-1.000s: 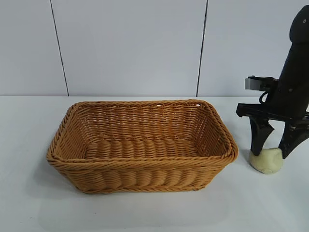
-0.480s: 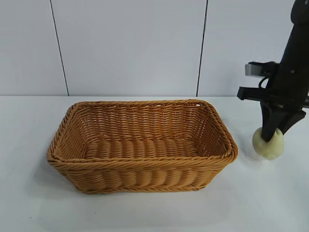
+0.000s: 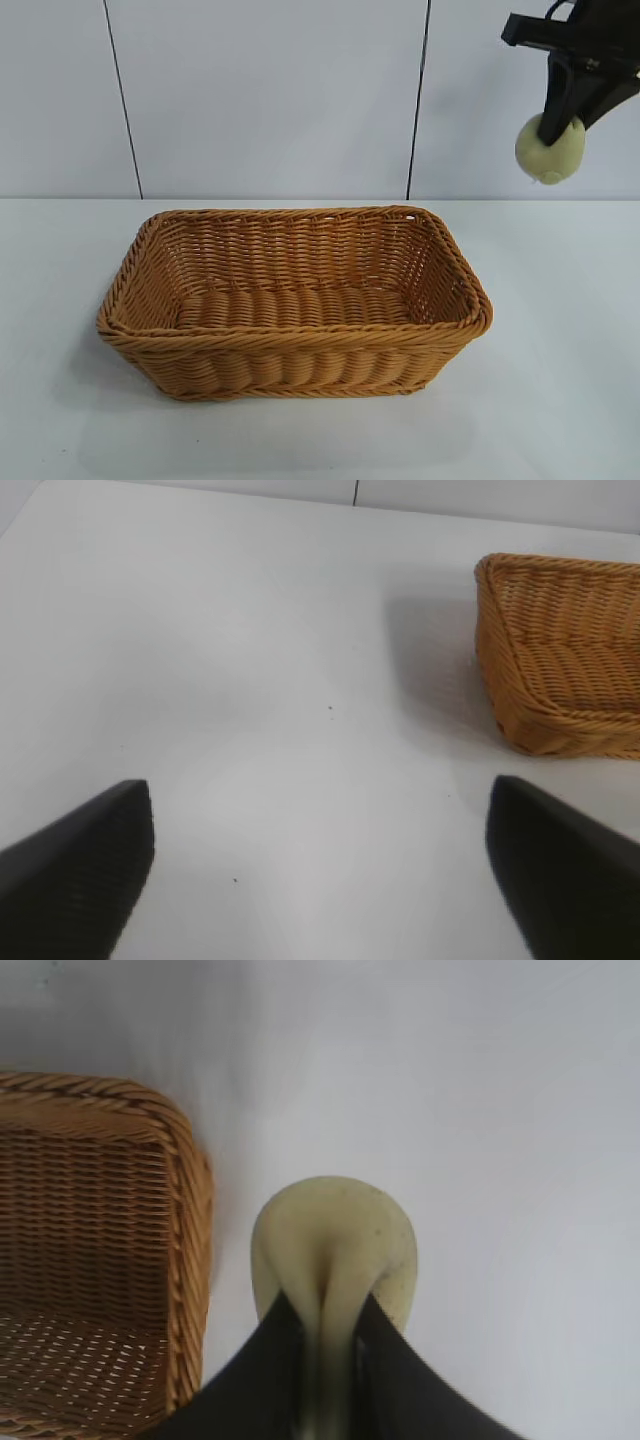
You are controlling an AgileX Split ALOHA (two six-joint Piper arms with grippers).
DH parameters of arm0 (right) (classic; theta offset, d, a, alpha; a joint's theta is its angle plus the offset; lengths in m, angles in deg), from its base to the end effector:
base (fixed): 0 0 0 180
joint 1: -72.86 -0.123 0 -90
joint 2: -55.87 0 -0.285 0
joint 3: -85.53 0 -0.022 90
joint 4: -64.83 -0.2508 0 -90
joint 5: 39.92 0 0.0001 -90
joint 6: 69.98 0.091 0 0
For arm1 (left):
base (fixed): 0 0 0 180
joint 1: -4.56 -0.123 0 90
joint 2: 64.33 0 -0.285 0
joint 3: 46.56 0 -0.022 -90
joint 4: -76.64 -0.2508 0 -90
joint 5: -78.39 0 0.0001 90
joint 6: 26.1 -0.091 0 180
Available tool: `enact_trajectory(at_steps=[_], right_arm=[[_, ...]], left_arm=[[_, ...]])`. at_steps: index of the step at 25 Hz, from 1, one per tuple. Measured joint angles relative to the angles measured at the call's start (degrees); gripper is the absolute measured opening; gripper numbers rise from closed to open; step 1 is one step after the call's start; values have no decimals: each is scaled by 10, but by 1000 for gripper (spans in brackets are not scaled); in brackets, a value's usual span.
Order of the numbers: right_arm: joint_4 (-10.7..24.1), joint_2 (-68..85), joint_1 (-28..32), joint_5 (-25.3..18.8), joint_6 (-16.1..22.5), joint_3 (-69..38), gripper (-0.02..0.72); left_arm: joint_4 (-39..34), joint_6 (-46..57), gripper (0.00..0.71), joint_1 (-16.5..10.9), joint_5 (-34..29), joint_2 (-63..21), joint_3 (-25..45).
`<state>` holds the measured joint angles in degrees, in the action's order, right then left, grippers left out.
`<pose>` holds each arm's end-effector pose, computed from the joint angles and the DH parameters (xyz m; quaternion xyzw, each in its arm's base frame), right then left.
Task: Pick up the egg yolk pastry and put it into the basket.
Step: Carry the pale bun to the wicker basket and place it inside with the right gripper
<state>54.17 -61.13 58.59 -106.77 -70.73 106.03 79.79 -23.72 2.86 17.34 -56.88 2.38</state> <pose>0.3908 0.1154 0.2846 -0.1052 0.9798 0.1061 0.1326 -0.0051 -0.0045 0.2752 -0.0293 0.8538 -0.0305 0.5189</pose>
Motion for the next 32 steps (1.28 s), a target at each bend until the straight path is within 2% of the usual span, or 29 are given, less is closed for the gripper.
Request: enact_trajectory(at_steps=[7, 12, 18, 25, 27, 29, 32], right_arm=[[2, -1, -124, 54, 18, 0, 66], [14, -29, -180, 80, 33, 1, 66], [18, -99, -197, 117, 34, 1, 66], [17, -159, -198, 129, 38, 1, 77], [17, -161, -198, 129, 39, 1, 122], [17, -161, -198, 129, 39, 2, 211], [17, -161, -198, 128, 38, 2, 447]], left_arm=[[0, 0, 695, 0, 0, 0, 0], [0, 0, 695, 0, 0, 0, 0], [0, 0, 695, 0, 0, 0, 0], [0, 0, 695, 0, 0, 0, 0], [0, 0, 695, 0, 0, 0, 0], [0, 0, 695, 0, 0, 0, 0], [0, 0, 695, 0, 0, 0, 0]])
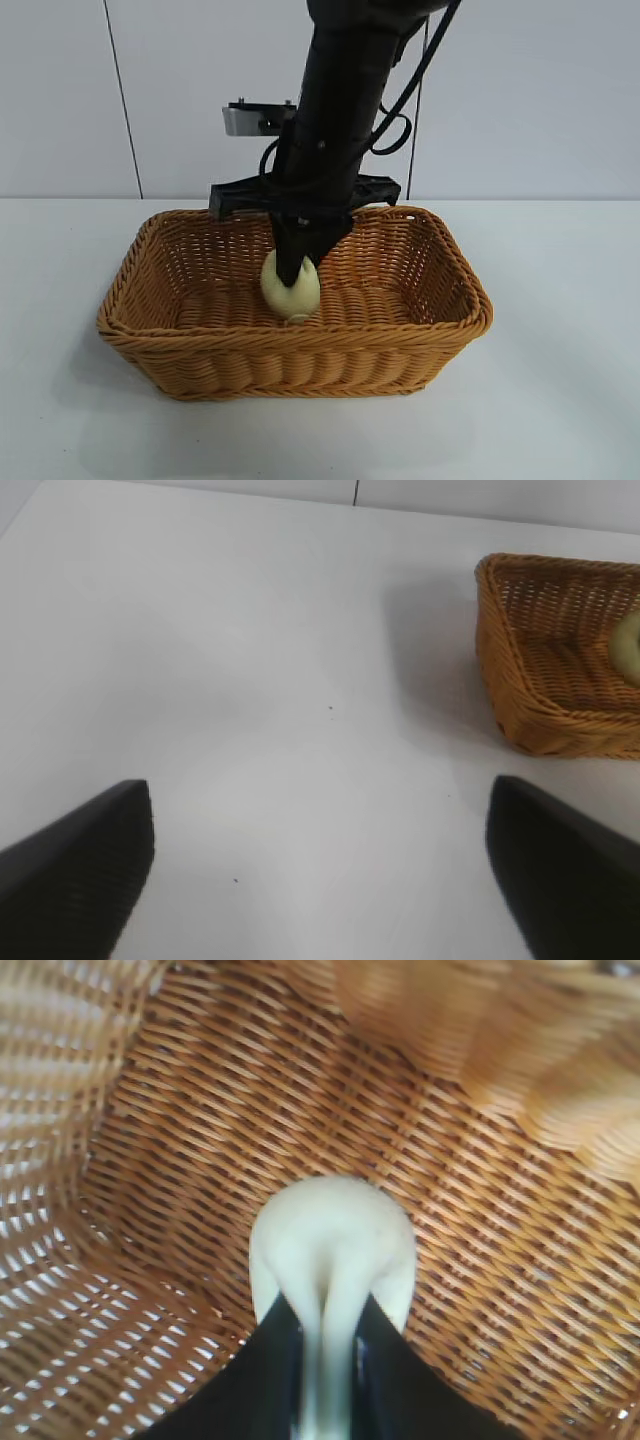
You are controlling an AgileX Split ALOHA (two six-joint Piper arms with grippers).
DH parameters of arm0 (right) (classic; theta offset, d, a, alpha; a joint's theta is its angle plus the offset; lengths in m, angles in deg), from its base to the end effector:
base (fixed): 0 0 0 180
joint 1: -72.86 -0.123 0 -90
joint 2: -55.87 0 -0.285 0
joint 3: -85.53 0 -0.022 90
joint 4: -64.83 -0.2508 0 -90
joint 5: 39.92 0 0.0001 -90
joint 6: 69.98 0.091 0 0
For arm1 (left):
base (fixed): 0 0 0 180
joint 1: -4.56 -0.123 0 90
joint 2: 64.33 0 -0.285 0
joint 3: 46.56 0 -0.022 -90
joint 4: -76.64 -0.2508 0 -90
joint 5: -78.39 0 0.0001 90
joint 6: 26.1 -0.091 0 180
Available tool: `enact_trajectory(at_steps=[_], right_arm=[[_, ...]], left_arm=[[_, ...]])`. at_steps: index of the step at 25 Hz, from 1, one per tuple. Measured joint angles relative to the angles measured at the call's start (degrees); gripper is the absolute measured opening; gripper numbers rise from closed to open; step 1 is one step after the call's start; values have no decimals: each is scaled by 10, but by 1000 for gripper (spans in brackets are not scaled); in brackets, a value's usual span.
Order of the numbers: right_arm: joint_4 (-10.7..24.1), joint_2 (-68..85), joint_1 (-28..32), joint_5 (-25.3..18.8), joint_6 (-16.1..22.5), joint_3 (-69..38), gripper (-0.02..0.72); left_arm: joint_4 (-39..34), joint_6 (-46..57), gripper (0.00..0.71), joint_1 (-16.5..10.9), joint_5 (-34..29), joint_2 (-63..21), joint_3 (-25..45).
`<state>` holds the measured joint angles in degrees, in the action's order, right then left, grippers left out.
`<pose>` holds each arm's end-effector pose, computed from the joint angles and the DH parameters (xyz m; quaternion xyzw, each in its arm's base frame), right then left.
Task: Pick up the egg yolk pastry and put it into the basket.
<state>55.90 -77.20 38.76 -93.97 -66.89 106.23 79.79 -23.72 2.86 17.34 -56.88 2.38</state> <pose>0.3716 0.2654 0.1684 -0.2281 0.9641 0.1020 0.0900 -0.0051 -0.0045 0.2752 -0.0293 0.8538 -0.0305 0.5189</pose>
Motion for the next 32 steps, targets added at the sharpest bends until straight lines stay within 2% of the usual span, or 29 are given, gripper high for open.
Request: enact_trajectory(at_steps=[2, 3, 6, 10, 14, 16, 21, 32], right_arm=[[1, 5, 0, -1, -3, 0, 585], [2, 9, 0, -2, -4, 0, 618], [24, 38, 0, -9, 3, 0, 655], [85, 74, 0, -55, 54, 11, 663], [126, 80, 15, -119, 67, 45, 663], [130, 80, 32, -135, 68, 56, 663], [130, 80, 86, -144, 68, 61, 663], [132, 80, 269, -151, 63, 62, 663]], left_arm=[[0, 0, 695, 0, 0, 0, 0], [0, 0, 695, 0, 0, 0, 0], [0, 0, 695, 0, 0, 0, 0], [0, 0, 695, 0, 0, 0, 0], [0, 0, 695, 0, 0, 0, 0], [0, 0, 695, 0, 0, 0, 0], [0, 0, 695, 0, 0, 0, 0], [0, 0, 695, 0, 0, 0, 0]])
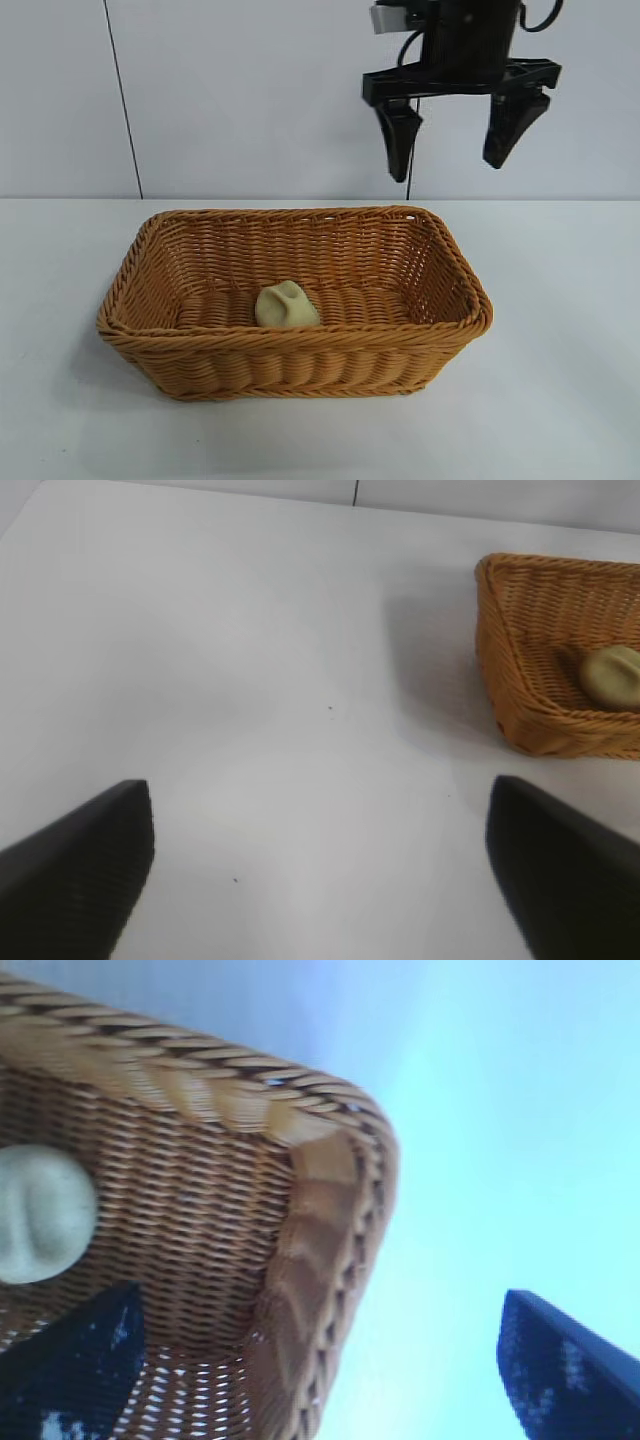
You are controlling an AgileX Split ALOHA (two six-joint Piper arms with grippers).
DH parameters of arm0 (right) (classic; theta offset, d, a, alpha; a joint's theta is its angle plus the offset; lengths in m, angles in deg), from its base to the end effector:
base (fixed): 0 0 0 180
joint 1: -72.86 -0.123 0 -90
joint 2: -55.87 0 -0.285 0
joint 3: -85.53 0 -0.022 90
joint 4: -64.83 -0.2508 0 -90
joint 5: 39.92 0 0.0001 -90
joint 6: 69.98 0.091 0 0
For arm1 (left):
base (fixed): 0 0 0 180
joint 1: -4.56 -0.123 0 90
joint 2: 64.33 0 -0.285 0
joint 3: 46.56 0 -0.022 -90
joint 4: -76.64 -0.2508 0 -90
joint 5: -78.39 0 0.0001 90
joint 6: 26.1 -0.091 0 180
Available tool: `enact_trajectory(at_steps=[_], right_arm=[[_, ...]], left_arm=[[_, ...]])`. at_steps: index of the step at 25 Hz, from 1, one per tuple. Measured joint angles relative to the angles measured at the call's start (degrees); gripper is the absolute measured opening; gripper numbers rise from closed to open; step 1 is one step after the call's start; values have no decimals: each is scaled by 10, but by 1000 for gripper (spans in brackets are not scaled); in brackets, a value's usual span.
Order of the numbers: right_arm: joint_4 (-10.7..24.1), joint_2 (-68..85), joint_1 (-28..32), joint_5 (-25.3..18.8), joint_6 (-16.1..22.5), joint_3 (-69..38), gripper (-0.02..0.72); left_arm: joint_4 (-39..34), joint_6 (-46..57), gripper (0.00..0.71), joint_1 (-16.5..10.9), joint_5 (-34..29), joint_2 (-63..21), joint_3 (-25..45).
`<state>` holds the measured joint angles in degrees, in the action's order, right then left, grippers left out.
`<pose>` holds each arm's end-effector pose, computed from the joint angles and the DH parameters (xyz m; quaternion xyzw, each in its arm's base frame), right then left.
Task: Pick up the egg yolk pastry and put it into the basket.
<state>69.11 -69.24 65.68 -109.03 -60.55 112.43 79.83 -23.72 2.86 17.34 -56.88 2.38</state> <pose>0.4326 0.0481 0.2535 0.0101 0.9932 -0.0198 0.1144 -0.0051 -0.0046 0.2752 -0.0293 0.8538 -0.0309 0.5188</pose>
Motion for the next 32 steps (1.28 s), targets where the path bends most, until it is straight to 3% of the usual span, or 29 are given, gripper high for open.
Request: enact_trajectory(at_steps=[5, 15, 23, 32], right_arm=[[0, 0, 60, 0, -13, 0, 661], [-29, 13, 65, 1, -33, -23, 642], [-52, 202, 65, 1, -61, -264, 642], [-53, 478, 65, 18, -82, -551, 642]], left_arm=[[0, 0, 695, 0, 0, 0, 0], [0, 0, 695, 0, 0, 0, 0], [0, 0, 695, 0, 0, 0, 0], [0, 0, 695, 0, 0, 0, 0]])
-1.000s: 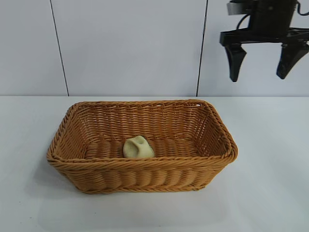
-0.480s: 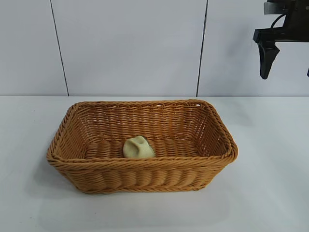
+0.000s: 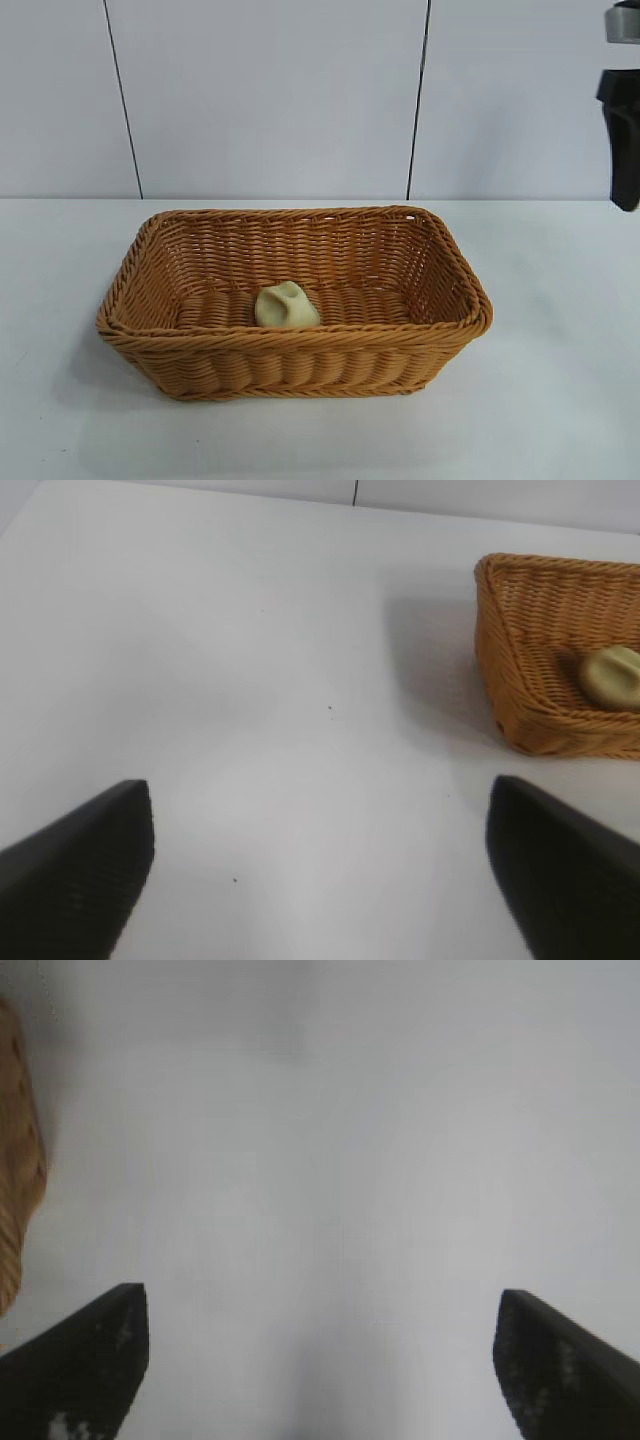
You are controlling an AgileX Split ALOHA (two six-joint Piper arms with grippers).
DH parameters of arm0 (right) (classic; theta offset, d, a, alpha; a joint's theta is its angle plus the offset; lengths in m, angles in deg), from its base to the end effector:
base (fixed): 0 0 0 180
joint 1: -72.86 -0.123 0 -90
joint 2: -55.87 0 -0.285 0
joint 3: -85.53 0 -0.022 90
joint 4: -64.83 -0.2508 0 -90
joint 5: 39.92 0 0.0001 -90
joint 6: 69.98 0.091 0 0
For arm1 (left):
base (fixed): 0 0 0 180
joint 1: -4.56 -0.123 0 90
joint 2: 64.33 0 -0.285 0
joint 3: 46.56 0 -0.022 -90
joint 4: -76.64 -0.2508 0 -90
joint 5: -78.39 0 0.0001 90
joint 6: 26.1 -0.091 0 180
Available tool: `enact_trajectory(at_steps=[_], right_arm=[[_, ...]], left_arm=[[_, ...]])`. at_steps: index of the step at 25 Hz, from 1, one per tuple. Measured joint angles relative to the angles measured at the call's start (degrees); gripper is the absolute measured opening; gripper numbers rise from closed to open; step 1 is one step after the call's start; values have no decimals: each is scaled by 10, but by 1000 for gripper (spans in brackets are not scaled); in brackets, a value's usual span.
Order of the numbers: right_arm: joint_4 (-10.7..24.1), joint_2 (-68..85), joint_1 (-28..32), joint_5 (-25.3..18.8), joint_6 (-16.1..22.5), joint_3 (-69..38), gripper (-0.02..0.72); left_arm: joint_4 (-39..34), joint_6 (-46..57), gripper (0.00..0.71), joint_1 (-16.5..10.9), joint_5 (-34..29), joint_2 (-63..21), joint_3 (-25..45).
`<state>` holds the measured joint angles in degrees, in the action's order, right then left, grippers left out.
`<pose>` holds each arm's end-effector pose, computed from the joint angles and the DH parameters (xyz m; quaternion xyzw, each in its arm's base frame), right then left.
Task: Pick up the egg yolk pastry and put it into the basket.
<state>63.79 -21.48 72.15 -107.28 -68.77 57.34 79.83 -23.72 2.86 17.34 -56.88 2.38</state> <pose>0.1962 0.0040 0.2648 0.0073 0.9980 0.0096 0.0618 -0.0051 -0.0046 0.2752 -0.0293 0.8538 -0.0309 0.5188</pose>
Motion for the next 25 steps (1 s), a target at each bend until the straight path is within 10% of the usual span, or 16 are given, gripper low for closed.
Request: enact_trajectory(at_steps=[8, 25], right_arm=[[0, 249, 0, 80, -38, -177, 642], [0, 667, 0, 90, -43, -203, 642]], left_arm=[[0, 0, 695, 0, 0, 0, 0], [0, 0, 695, 0, 0, 0, 0]])
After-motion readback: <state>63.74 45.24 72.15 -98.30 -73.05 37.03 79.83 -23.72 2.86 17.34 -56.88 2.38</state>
